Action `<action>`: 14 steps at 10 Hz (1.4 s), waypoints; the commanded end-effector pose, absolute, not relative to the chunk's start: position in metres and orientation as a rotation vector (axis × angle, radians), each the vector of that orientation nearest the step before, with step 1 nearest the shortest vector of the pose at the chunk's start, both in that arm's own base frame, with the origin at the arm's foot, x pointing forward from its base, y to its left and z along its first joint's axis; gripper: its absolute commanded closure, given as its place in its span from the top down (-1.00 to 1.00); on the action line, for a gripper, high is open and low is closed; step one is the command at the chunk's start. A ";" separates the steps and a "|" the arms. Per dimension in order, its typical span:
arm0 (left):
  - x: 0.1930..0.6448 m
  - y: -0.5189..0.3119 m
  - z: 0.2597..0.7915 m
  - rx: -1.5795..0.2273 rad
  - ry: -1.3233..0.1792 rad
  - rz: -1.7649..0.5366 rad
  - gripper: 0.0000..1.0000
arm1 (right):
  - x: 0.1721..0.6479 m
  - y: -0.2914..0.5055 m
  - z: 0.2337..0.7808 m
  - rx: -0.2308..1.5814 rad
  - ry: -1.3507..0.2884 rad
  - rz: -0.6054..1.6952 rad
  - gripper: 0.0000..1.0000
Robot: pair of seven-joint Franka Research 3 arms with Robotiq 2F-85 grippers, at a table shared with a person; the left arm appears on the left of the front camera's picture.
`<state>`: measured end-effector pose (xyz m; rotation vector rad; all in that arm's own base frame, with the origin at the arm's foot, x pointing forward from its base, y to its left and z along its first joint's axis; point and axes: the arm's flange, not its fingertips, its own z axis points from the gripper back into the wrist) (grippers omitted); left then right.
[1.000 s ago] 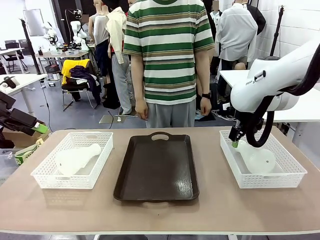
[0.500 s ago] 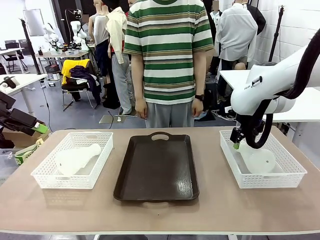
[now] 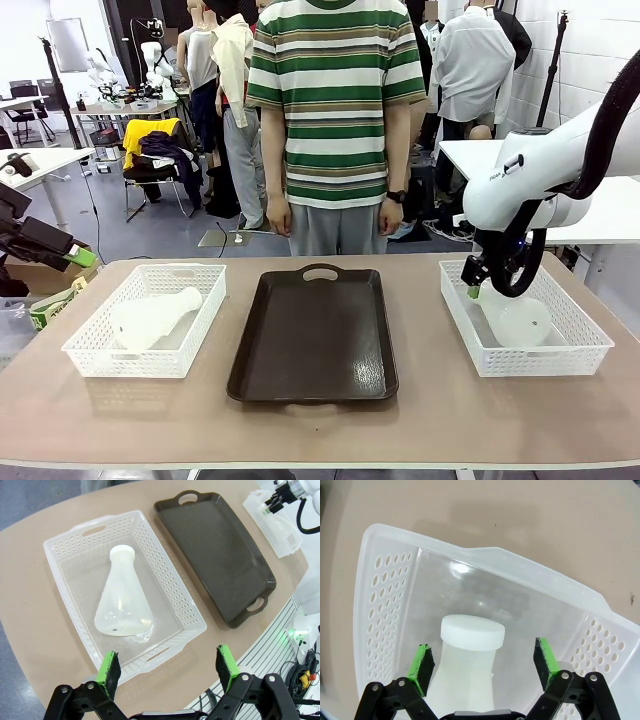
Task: Prepare the laboratory tools.
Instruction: Pick up the Big flask that the person points to.
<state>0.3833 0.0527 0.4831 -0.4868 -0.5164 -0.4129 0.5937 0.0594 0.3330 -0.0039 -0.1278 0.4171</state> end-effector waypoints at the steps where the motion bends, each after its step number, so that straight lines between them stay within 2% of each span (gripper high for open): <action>1: 0.385 0.055 0.482 -0.508 -0.531 -0.431 1.00 | 0.597 0.061 0.331 0.016 -0.115 0.372 1.00; 5: 0.385 0.055 0.482 -0.508 -0.531 -0.431 1.00 | 0.591 0.070 0.328 0.071 -0.103 0.386 1.00; 6: 0.385 0.055 0.482 -0.508 -0.531 -0.431 1.00 | 0.589 0.073 0.329 0.082 -0.108 0.400 0.81; 11: 0.385 0.055 0.482 -0.508 -0.531 -0.431 1.00 | 0.592 0.067 0.318 0.000 -0.095 0.398 -0.99; 14: 0.385 0.055 0.482 -0.508 -0.531 -0.431 1.00 | 0.592 0.066 0.316 0.003 -0.086 0.396 -1.00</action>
